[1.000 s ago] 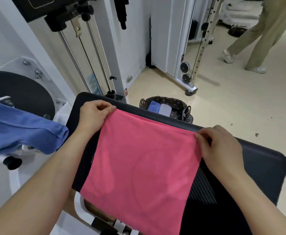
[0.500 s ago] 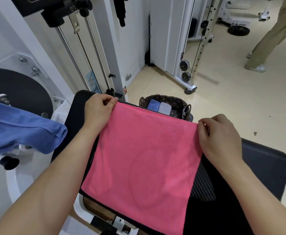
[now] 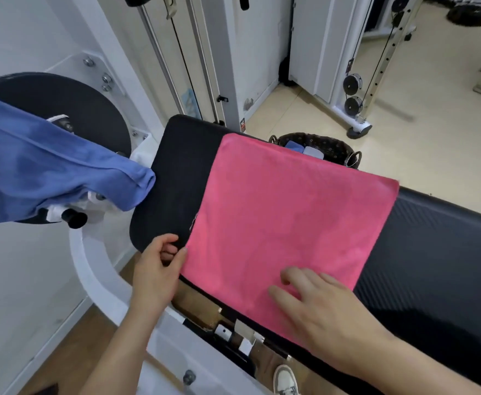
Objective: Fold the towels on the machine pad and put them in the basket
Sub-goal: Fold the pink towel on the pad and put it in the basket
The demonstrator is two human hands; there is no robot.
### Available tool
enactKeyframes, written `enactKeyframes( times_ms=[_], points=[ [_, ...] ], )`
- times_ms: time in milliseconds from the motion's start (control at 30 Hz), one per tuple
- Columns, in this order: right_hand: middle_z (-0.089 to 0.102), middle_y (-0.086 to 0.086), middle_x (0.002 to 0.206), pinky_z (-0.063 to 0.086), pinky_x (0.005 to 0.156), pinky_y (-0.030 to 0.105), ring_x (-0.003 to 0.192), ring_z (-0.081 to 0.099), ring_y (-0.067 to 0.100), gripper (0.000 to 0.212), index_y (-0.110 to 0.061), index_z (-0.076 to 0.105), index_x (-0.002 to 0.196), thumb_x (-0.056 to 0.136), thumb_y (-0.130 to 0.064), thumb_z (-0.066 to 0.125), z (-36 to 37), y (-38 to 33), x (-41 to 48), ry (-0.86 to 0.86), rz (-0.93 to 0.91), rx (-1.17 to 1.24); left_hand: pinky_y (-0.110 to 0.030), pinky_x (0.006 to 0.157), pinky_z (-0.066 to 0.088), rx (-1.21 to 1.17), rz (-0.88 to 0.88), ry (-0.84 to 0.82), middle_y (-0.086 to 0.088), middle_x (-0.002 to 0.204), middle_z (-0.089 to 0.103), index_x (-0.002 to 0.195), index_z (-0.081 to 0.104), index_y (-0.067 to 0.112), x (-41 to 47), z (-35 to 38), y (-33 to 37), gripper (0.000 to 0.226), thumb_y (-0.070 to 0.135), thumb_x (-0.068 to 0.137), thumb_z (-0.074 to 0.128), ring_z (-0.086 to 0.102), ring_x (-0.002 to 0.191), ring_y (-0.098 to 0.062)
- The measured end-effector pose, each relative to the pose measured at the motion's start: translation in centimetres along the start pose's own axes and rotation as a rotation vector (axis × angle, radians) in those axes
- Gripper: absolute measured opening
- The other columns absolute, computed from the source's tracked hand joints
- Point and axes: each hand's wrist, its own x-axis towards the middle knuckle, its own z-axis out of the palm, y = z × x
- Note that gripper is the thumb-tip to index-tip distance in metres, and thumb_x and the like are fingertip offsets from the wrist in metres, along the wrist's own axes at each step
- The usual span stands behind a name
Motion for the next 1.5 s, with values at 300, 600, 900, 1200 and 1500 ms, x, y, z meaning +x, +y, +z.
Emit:
enactKeyframes(
  times_ms=[300, 600, 900, 1200, 1500],
  points=[
    [0.050, -0.002, 0.089, 0.046, 0.060, 0.034, 0.075, 0.054, 0.020, 0.034, -0.025, 0.052, 0.087, 0.066, -0.050, 0.062, 1.7, -1.1, -2.2, -0.174, -0.050, -0.095, -0.038, 0.075, 0.055, -0.123, -0.203, -0.052, 0.001, 0.088, 0.067, 0.087, 0.066, 0.028, -1.9, -0.1, -3.5, 0.004, 0.031, 0.089, 0.067, 0.064, 0.085, -0.021],
    [0.053, 0.005, 0.092, 0.052, 0.063, 0.037, 0.079, 0.058, 0.025, 0.051, -0.017, 0.064, 0.106, 0.056, -0.020, 0.077, 2.7, -2.5, -4.6, -0.156, 0.057, -0.129, -0.027, 0.069, 0.056, -0.321, -0.241, -0.041, -0.004, 0.079, 0.073, 0.094, 0.067, 0.014, -1.8, -0.6, -2.4, 0.016, 0.019, 0.082, 0.076, 0.071, 0.068, -0.013],
    [0.053, 0.001, 0.088, 0.041, 0.054, 0.032, 0.075, 0.050, 0.021, 0.035, -0.017, 0.061, 0.097, 0.074, -0.011, 0.035, 3.0, -2.9, -6.8, -0.073, 0.075, -0.182, -0.046, 0.089, 0.056, -0.497, -0.354, -0.040, -0.009, 0.092, 0.074, 0.092, 0.074, 0.018, -1.3, -0.5, -2.7, 0.009, 0.014, 0.083, 0.074, 0.069, 0.093, -0.030],
    [0.057, 0.004, 0.085, 0.041, 0.057, 0.034, 0.070, 0.052, 0.023, 0.025, -0.014, 0.066, 0.090, 0.066, -0.016, 0.062, 4.0, -3.9, -7.7, -0.041, 0.182, -0.221, -0.045, 0.084, 0.056, -0.402, -0.330, 0.005, -0.006, 0.079, 0.069, 0.091, 0.067, 0.009, -0.6, -0.5, -2.6, 0.014, 0.018, 0.083, 0.074, 0.065, 0.073, -0.017],
    [0.053, 0.001, 0.082, 0.031, 0.061, 0.036, 0.070, 0.046, 0.023, 0.024, -0.016, 0.064, 0.091, 0.075, -0.017, 0.046, 5.1, -4.8, -8.5, 0.019, 0.147, -0.174, -0.042, 0.082, 0.052, -0.254, -0.218, 0.040, -0.005, 0.079, 0.063, 0.085, 0.060, 0.015, -1.0, 0.0, -2.8, 0.009, 0.019, 0.087, 0.068, 0.060, 0.072, -0.016]
  ],
)
